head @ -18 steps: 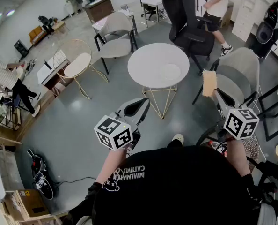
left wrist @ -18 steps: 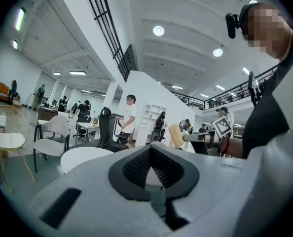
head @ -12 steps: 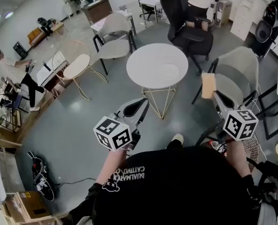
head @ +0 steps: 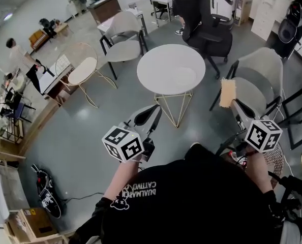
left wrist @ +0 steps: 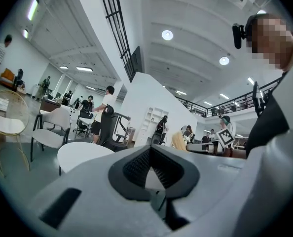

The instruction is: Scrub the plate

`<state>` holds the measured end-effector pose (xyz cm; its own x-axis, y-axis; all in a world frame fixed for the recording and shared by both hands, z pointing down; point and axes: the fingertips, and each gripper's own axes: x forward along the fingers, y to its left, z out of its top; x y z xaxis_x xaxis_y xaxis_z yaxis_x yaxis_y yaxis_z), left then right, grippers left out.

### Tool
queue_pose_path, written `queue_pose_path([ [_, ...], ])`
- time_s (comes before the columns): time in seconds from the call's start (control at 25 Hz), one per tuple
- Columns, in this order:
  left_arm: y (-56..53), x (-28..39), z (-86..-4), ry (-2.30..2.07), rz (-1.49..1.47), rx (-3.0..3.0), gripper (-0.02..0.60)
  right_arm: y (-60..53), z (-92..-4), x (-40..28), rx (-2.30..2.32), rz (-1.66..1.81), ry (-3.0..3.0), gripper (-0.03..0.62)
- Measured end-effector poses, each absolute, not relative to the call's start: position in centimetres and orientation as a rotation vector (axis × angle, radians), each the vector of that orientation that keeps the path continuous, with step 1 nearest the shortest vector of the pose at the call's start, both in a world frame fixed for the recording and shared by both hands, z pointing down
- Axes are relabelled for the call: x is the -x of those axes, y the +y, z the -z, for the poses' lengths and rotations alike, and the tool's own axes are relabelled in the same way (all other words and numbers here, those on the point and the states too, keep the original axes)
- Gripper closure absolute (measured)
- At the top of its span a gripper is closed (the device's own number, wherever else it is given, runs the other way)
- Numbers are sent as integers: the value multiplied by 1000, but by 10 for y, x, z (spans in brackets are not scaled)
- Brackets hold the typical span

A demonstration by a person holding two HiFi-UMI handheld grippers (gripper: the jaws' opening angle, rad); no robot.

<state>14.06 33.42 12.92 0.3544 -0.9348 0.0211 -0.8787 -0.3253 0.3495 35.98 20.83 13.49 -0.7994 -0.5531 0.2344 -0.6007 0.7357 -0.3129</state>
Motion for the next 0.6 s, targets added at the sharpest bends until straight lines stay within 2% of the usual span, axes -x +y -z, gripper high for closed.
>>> queue_pose_path([
  [0.24,300,-115,-137,-1586,295,-2266,581,176,-158,-332,-864,-658,-2765,559],
  [0.6,185,-68,-143,-1612,285,-2258,583,48,-162,-263,-756,-609,-2762,559],
])
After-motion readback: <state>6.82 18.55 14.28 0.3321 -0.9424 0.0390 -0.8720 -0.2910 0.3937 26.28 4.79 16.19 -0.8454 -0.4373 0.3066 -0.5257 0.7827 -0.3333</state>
